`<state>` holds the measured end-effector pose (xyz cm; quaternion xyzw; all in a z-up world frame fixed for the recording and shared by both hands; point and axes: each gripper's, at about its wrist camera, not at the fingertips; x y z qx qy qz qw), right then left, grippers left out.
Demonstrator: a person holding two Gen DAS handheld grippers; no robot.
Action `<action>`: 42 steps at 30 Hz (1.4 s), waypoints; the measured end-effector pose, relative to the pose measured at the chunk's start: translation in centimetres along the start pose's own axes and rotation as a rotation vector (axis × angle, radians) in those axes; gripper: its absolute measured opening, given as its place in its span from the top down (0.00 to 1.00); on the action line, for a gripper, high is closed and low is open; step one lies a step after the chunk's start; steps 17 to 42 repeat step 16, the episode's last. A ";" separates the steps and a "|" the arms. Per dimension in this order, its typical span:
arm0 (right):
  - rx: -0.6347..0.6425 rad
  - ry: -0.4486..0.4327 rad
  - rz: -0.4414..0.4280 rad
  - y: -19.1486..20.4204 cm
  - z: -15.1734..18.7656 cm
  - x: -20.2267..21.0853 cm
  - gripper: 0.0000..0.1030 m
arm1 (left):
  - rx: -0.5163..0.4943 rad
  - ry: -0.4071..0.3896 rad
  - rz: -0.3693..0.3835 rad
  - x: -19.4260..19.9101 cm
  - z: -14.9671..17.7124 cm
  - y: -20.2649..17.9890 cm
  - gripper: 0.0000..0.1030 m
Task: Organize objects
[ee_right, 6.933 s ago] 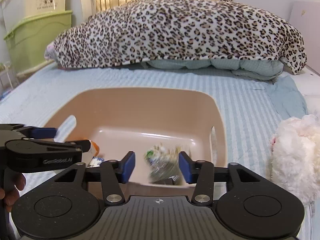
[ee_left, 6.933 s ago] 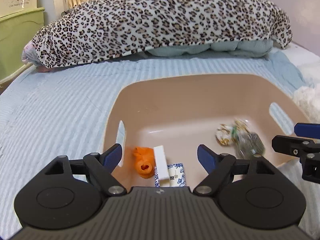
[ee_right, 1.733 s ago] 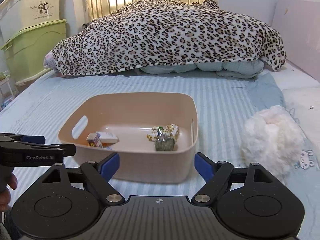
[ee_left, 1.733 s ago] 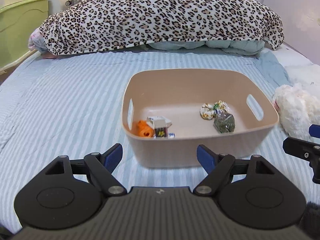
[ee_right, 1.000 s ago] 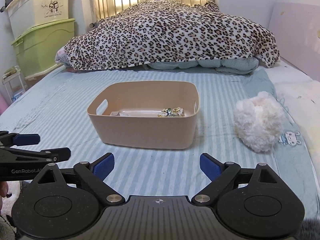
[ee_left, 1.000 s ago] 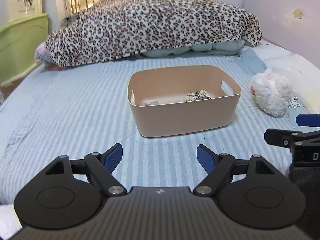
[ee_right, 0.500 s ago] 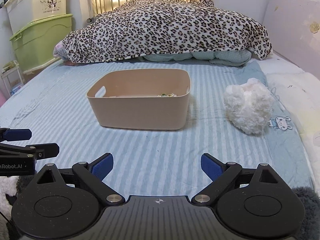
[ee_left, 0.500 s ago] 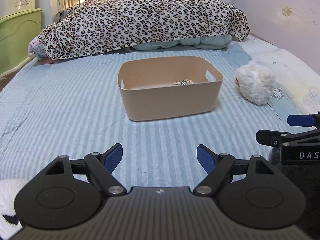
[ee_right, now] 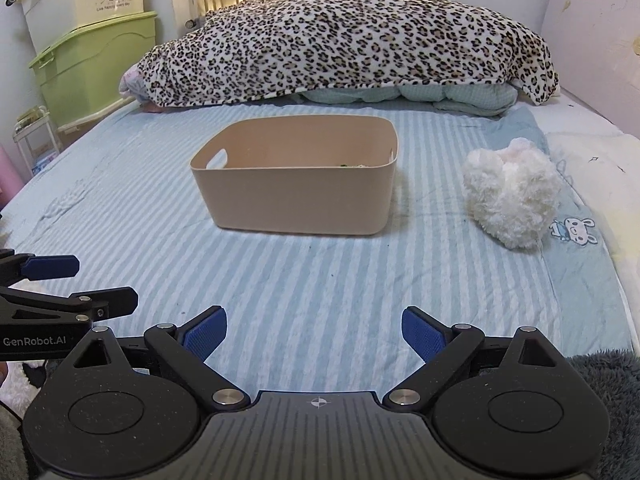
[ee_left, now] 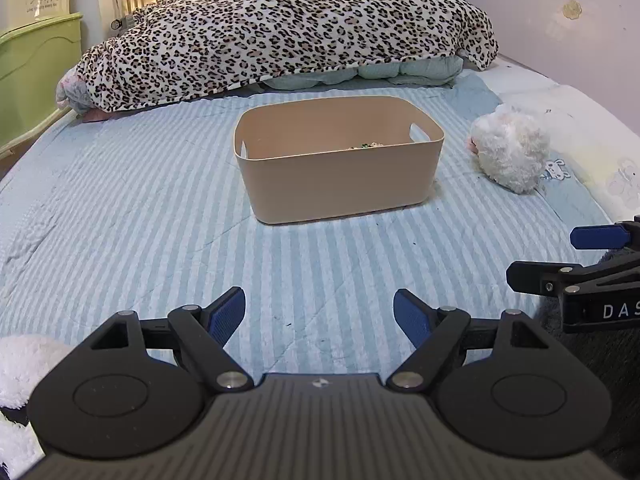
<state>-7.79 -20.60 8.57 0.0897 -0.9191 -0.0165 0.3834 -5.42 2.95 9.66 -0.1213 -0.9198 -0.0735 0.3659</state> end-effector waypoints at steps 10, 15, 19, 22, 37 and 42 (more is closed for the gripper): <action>0.003 0.010 0.006 -0.1 -0.1 0.0 0.07 | -0.002 0.011 0.018 -0.6 0.1 -0.1 0.21; 0.003 0.015 0.006 -0.3 -0.1 -0.4 0.06 | 0.004 0.018 0.016 -0.8 0.1 0.0 0.21; 0.001 0.016 0.005 -0.3 -0.1 -0.4 0.06 | 0.006 0.019 0.013 -0.9 0.0 0.0 0.21; 0.001 0.016 0.005 -0.3 -0.1 -0.4 0.06 | 0.006 0.019 0.013 -0.9 0.0 0.0 0.21; 0.001 0.016 0.005 -0.3 -0.1 -0.4 0.06 | 0.006 0.019 0.013 -0.9 0.0 0.0 0.21; 0.001 0.016 0.005 -0.3 -0.1 -0.4 0.06 | 0.006 0.019 0.013 -0.9 0.0 0.0 0.21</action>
Point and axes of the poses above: each gripper's, at about its wrist camera, not at the fingertips, and x roughly against the way its jaws point, y to its left, z to its underside, and after that the axes turned 2 degrees about -z, right-handed
